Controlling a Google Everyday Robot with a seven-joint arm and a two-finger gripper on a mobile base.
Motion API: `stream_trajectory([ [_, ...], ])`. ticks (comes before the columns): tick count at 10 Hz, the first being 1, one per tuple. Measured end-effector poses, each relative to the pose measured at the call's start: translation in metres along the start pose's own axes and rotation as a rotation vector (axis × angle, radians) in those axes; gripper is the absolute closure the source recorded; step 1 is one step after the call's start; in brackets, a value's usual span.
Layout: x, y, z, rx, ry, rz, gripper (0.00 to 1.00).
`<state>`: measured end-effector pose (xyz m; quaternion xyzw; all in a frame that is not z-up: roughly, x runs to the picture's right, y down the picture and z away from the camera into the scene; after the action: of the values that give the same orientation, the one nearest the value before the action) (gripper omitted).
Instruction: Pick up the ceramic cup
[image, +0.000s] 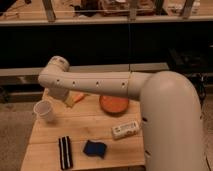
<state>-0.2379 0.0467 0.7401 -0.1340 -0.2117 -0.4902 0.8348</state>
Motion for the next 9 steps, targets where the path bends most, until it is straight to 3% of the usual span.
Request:
stream_trajectory([
  [3,-0.015,-0.010,0.008,-0.001,-0.021,-0.019,0.20],
  [9,-0.019,-0.015,0.028,-0.002,-0.052,-0.036,0.20],
])
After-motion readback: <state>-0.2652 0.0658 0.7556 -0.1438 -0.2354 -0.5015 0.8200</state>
